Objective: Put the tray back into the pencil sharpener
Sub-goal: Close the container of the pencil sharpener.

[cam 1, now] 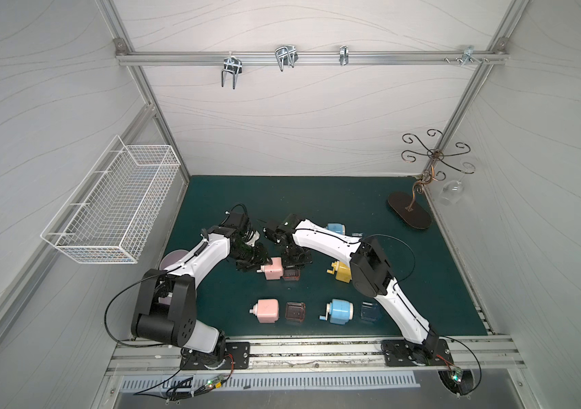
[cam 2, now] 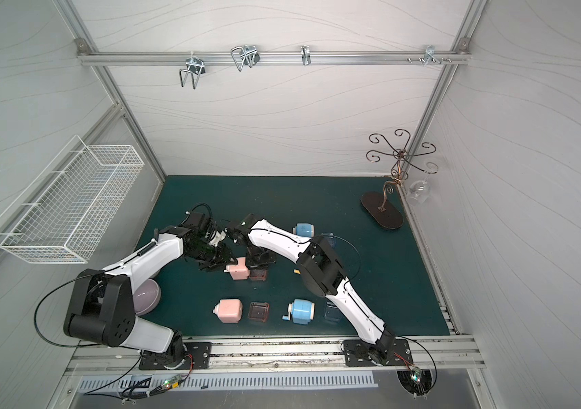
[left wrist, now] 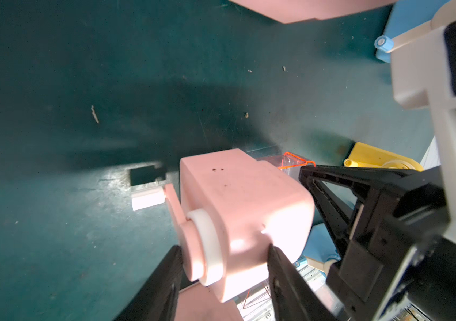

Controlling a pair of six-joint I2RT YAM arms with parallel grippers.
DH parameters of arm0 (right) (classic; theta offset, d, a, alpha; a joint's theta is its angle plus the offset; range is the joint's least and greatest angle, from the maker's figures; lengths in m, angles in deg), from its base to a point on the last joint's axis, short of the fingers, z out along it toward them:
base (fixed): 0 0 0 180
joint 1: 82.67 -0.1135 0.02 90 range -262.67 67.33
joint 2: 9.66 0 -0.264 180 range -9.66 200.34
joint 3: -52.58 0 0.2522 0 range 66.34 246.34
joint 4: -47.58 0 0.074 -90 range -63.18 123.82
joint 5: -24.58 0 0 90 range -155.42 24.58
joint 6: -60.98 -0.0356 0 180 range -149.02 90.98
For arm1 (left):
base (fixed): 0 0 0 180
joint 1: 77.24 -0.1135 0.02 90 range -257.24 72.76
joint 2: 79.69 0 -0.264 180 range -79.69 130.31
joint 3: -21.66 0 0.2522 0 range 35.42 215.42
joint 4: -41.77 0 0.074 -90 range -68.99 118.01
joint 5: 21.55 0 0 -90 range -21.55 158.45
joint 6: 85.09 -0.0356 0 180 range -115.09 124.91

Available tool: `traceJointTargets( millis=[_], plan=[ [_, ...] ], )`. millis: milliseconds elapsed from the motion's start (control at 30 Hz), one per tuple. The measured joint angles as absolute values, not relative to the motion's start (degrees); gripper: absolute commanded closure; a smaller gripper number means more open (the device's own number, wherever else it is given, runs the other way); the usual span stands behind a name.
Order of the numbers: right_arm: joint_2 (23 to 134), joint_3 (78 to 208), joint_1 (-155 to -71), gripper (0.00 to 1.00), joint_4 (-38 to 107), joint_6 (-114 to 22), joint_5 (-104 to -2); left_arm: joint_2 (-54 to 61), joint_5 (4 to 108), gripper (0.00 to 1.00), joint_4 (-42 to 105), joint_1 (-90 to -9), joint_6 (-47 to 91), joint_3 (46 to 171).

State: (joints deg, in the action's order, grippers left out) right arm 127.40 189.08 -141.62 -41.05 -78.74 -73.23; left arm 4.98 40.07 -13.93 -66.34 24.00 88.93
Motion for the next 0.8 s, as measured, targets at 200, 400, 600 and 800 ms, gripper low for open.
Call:
traceJointTargets(
  millis=[200,400,600,800],
  plan=[
    [127.40,188.95,-141.65,1.00,-40.35,-78.78,-73.43,4.98,40.07,0.47,-13.91,-66.34,24.00,88.93],
    [127.40,188.67,-141.65,1.00,-39.68,-78.82,-73.60,4.98,40.07,0.47,-13.93,-66.34,24.00,88.93],
    [127.40,188.64,-141.65,1.00,-38.93,-79.20,-73.60,5.00,40.07,0.47,-13.93,-66.34,24.00,88.93],
    [127.40,188.64,-141.65,1.00,-38.56,-79.61,-73.63,5.02,40.07,0.47,-13.91,-66.34,24.00,88.93]
  ],
)
